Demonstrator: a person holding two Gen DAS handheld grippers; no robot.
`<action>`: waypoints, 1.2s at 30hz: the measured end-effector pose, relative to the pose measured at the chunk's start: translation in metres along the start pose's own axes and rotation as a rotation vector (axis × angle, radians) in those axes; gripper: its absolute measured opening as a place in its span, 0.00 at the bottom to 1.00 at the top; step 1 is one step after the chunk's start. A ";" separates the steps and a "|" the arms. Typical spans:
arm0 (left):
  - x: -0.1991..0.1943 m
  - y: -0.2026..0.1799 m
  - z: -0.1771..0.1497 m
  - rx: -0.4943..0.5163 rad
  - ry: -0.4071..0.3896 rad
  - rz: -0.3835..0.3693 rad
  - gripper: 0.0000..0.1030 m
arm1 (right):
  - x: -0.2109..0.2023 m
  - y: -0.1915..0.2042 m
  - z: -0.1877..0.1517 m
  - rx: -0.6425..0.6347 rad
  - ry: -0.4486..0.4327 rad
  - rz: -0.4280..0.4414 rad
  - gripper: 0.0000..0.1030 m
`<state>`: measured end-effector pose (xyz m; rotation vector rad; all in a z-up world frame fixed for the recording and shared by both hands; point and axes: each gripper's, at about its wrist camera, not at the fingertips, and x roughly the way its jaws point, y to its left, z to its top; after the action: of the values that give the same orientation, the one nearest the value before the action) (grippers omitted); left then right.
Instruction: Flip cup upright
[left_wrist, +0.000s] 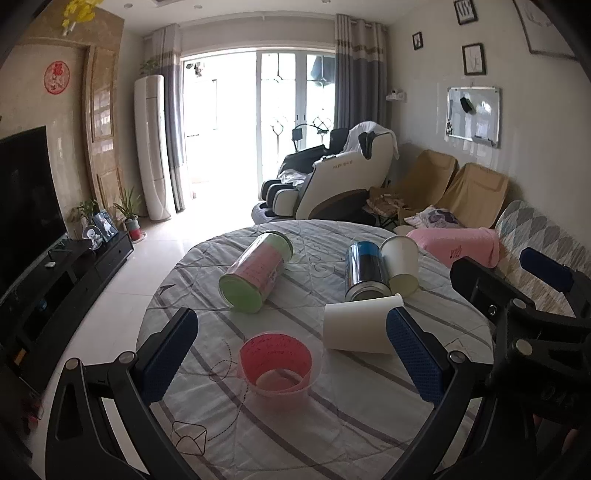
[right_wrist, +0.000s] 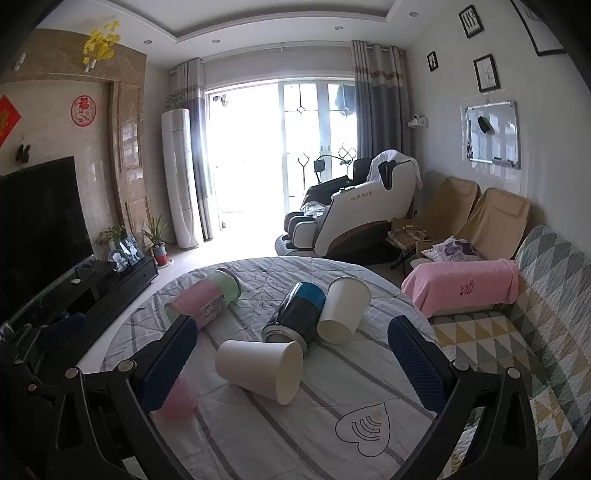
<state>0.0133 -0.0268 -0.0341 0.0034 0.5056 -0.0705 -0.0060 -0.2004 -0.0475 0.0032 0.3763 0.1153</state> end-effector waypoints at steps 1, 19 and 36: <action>-0.002 0.001 0.000 0.000 -0.004 0.001 1.00 | -0.001 0.001 0.000 -0.003 -0.003 -0.001 1.00; -0.022 0.000 -0.002 0.046 -0.087 0.021 1.00 | -0.014 0.015 0.000 -0.031 -0.017 -0.007 1.00; -0.022 0.008 -0.006 0.039 -0.078 0.017 1.00 | -0.012 0.018 -0.002 -0.033 -0.001 -0.008 1.00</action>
<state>-0.0082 -0.0176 -0.0286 0.0434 0.4264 -0.0632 -0.0202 -0.1838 -0.0443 -0.0312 0.3733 0.1141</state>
